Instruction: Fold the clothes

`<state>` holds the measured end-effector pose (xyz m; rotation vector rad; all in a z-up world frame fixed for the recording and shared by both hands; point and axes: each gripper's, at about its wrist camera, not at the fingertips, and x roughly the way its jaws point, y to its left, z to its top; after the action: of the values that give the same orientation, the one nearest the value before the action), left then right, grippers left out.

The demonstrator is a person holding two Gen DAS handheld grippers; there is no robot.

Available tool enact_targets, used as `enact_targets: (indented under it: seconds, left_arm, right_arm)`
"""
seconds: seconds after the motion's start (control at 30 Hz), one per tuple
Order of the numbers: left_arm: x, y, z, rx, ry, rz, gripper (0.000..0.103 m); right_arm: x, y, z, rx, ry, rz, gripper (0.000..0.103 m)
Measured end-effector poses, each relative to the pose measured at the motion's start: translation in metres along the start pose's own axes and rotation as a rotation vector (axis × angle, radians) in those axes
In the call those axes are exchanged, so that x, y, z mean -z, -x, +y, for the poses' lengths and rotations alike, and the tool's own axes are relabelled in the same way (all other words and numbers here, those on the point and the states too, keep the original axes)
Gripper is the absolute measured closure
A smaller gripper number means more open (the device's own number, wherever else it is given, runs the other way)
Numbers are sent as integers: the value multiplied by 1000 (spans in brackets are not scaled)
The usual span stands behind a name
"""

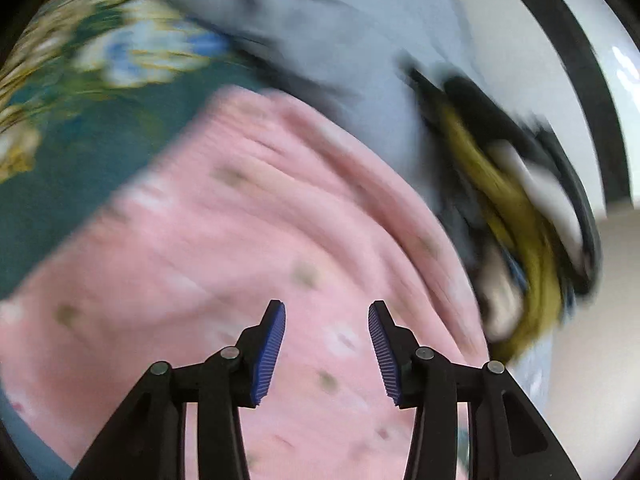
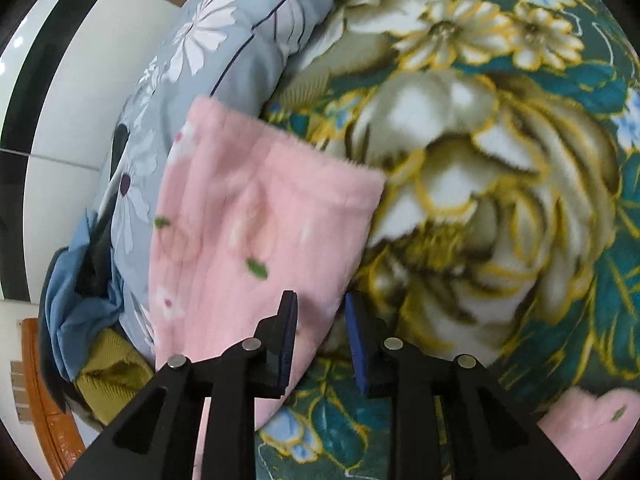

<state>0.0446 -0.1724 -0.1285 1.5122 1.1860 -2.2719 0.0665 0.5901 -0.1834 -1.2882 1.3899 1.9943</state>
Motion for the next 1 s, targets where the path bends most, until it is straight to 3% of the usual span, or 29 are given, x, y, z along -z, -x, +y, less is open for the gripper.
enact_targets:
  seconds: [0.17, 0.23, 0.3, 0.47, 0.5, 0.53, 0.57, 0.6, 0.73, 0.77, 0.8, 1.0]
  left_arm:
    - [67, -42, -93, -20, -340, 146, 50]
    - [89, -58, -117, -43, -445, 187, 50]
    - [101, -71, -128, -94, -489, 201, 49]
    - [117, -89, -143, -222, -522, 200, 51]
    - [120, -92, -145, -246, -526, 196, 56]
    - [121, -92, -146, -270, -533, 183, 77]
    - [122, -92, -145, -288, -531, 186, 87]
    - [123, -93, -144, -303, -529, 188, 91]
    - [133, -81, -141, -307, -544, 167, 94]
    - [136, -77, -140, -309, -551, 164, 94]
    - [140, -73, -140, -311, -558, 162, 94]
    - [160, -57, -131, -326, -569, 179, 94]
  right_arm:
    - [10, -6, 4, -7, 2, 12, 76]
    - [12, -6, 6, -6, 12, 13, 76]
    - [13, -7, 7, -15, 17, 24, 76]
    - [13, -7, 2, -29, 2, 33, 76]
    - [12, -6, 1, -34, -4, 31, 76]
    - [11, -7, 0, -40, -12, 29, 76]
    - [10, -8, 0, -46, -19, 27, 76]
    - [10, -8, -1, -54, -29, 23, 76]
    - [9, -9, -2, -73, -54, 6, 78]
    - [10, -9, -2, -71, -54, 6, 95]
    - [10, -9, -2, -72, -54, 8, 97]
    - [8, 35, 1, -82, 41, -124, 99]
